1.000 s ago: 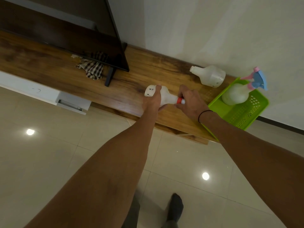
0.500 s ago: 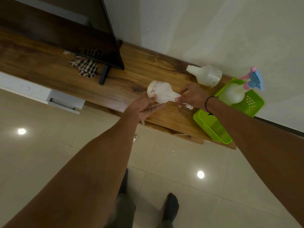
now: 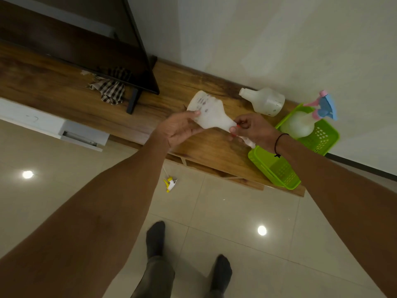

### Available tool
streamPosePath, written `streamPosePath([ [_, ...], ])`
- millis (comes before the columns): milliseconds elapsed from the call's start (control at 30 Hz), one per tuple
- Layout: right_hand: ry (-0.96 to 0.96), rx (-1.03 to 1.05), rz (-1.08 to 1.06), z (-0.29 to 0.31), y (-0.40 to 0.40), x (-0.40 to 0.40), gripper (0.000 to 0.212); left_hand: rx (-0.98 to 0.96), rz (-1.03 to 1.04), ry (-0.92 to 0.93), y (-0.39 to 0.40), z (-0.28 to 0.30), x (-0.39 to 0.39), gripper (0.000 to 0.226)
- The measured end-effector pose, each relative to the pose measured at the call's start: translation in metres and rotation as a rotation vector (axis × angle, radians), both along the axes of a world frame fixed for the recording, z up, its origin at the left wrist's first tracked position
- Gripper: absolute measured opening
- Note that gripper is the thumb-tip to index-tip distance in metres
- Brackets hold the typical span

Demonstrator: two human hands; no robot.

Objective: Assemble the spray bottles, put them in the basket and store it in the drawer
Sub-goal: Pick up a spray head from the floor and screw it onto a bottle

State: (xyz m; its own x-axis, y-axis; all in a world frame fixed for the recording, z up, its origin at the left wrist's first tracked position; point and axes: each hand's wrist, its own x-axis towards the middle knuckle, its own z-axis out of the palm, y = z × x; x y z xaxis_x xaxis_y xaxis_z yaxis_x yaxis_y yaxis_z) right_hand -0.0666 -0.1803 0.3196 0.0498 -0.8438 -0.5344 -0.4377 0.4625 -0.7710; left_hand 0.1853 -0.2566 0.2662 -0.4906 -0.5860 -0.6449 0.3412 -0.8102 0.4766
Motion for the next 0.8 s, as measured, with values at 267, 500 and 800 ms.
streamPosePath([
  [267, 0.545, -0.332, 0.257, 0.002, 0.0, 0.009, 0.029, -0.025, -0.296, -0.484, -0.006, 0.007, -0.023, 0.089],
  [500, 0.21, -0.111, 0.13, 0.002, 0.005, -0.008, 0.008, -0.094, -0.207, -0.123, -0.006, 0.003, -0.004, 0.08],
  [800, 0.453, -0.317, 0.255, 0.006, 0.016, -0.005, 0.025, -0.023, -0.43, -0.428, 0.001, 0.003, -0.019, 0.093],
])
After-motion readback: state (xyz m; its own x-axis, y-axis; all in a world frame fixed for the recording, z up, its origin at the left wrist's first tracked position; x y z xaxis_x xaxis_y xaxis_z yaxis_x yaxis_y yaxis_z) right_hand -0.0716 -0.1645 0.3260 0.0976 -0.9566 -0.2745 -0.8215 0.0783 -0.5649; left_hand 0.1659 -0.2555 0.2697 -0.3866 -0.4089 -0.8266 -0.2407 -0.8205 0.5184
